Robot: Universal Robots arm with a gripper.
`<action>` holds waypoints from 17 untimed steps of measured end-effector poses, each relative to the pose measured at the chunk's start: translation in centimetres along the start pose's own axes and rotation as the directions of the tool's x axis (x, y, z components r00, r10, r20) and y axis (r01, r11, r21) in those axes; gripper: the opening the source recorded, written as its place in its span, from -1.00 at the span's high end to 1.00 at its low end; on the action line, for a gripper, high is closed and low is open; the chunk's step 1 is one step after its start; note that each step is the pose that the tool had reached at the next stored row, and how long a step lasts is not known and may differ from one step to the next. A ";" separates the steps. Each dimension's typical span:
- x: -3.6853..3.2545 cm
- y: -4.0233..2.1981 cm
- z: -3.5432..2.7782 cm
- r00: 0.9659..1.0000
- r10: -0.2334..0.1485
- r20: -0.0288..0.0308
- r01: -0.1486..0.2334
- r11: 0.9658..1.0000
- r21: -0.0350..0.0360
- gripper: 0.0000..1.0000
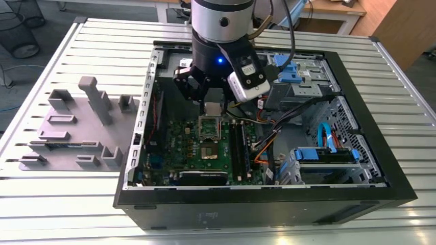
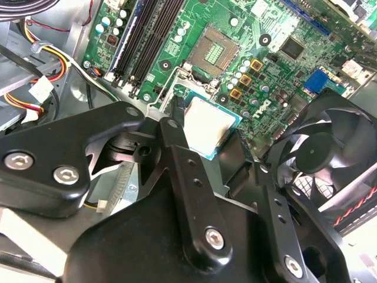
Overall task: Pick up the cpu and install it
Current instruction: 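Place the cpu into insertion slot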
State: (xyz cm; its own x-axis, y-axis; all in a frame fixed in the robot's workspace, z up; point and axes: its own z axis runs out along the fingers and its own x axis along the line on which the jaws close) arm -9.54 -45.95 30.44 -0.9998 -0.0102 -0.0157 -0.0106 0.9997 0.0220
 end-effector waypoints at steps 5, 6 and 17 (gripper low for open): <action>0.00 0.00 0.24 1.000 0.000 0.000 0.000 1.000 0.000 0.06; 0.00 -0.01 0.33 1.000 0.000 0.000 0.000 1.000 0.000 0.06; 0.02 -0.03 1.47 1.000 0.000 0.000 0.000 1.000 0.000 0.06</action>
State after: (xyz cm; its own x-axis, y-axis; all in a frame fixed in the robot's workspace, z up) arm -9.54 -45.95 28.97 -0.9998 -0.0103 -0.0158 -0.0106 0.9997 0.0222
